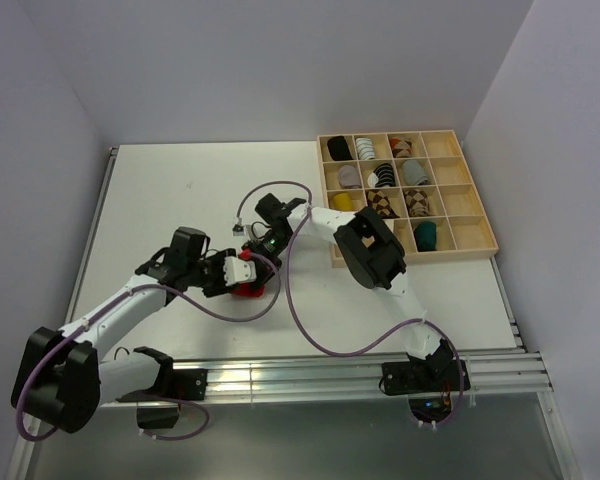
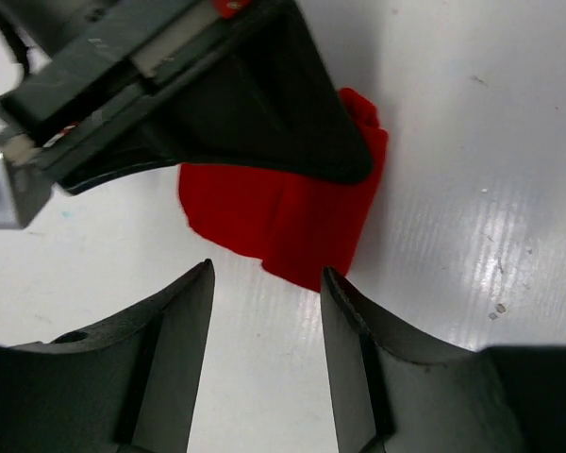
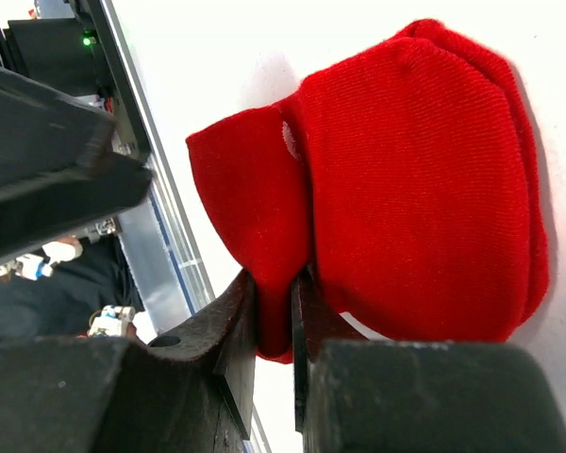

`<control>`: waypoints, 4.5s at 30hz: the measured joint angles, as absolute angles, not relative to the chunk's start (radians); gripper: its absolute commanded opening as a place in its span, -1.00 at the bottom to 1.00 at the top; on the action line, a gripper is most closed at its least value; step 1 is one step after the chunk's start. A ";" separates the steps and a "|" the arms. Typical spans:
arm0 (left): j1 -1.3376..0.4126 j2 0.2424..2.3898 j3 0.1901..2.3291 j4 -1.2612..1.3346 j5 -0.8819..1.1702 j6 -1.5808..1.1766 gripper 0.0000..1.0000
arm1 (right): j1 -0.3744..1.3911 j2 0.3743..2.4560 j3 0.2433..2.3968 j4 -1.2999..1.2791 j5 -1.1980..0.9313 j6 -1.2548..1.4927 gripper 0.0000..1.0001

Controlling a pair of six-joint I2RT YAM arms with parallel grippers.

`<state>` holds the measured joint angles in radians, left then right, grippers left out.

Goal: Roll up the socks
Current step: Roll the sock at the center of the board.

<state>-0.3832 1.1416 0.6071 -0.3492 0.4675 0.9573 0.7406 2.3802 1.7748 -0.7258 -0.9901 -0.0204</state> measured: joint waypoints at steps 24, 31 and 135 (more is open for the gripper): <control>-0.550 1.316 0.540 -0.160 0.386 0.948 -0.37 | 0.739 2.382 1.780 -0.744 -0.980 -0.019 -0.96; -0.547 1.354 0.579 -0.174 0.397 0.948 -0.99 | 0.724 2.356 1.738 -0.706 -0.961 0.010 -0.45; -0.216 2.015 1.451 -1.093 0.814 0.865 -0.41 | 0.982 1.889 1.176 -0.115 -0.175 -0.034 -1.00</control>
<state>-0.2161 2.0148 1.4506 -1.0927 0.8143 0.8654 0.9821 1.8889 1.1763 -0.1154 -0.1753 -0.0341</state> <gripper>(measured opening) 0.304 0.257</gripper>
